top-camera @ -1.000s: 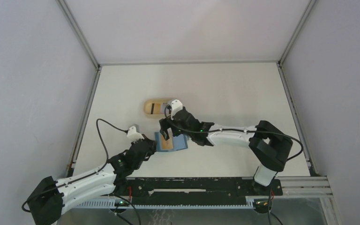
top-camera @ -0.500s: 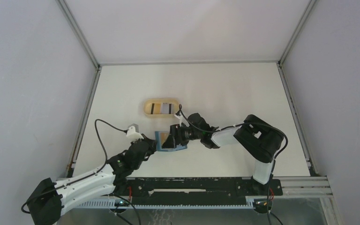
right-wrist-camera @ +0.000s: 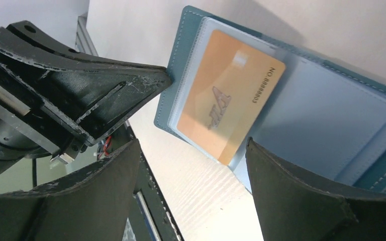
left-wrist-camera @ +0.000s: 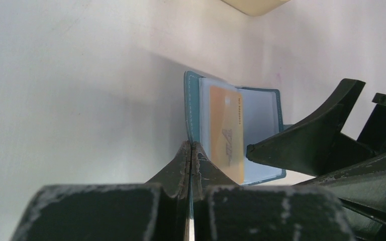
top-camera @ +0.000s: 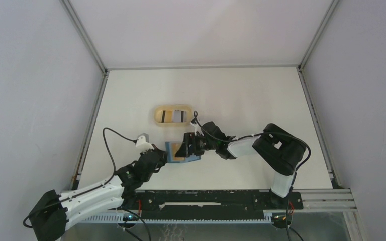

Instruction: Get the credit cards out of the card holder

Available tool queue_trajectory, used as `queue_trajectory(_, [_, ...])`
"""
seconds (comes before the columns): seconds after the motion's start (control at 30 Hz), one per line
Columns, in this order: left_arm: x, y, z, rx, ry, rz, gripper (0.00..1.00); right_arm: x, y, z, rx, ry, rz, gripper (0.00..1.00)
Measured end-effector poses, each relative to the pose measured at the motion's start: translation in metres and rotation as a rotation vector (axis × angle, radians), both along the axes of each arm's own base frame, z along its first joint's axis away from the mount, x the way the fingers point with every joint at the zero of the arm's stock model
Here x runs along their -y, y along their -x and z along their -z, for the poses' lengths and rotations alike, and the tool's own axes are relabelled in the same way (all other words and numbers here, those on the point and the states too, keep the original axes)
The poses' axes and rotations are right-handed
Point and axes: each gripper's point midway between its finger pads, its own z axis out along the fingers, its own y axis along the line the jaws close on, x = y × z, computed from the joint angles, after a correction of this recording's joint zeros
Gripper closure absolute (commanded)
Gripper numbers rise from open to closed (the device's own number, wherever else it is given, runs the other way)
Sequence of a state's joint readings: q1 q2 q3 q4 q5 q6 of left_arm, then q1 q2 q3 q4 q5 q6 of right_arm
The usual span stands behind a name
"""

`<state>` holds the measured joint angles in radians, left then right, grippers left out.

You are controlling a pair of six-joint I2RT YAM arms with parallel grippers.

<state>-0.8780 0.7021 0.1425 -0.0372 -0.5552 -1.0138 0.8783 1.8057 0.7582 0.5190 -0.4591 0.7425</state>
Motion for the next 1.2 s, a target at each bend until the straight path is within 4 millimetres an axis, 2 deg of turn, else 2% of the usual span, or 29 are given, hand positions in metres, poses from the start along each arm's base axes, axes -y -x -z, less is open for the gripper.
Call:
queue_trajectory(0.13, [-0.001,0.001,0.008,-0.022,-0.018,-0.003,1.0,0.004,-0.004,0.006,0.001,0.032,0.032,0.14])
queue_trajectory(0.37, [-0.006,0.009,0.035,-0.07,-0.014,-0.018,1.0,0.004,-0.008,0.009,0.006,0.044,0.049,0.14])
queue_trajectory(0.73, [-0.003,0.008,0.034,-0.065,0.019,-0.027,1.0,-0.008,-0.004,0.009,-0.052,-0.001,0.014,0.14])
queue_trajectory(0.93, [-0.003,0.008,0.034,-0.062,0.025,-0.026,1.0,-0.011,-0.002,0.007,-0.102,-0.036,0.004,0.18])
queue_trajectory(1.2, [-0.004,0.009,0.035,-0.055,0.043,-0.03,1.0,-0.018,0.0,-0.007,-0.116,-0.1,-0.015,0.2])
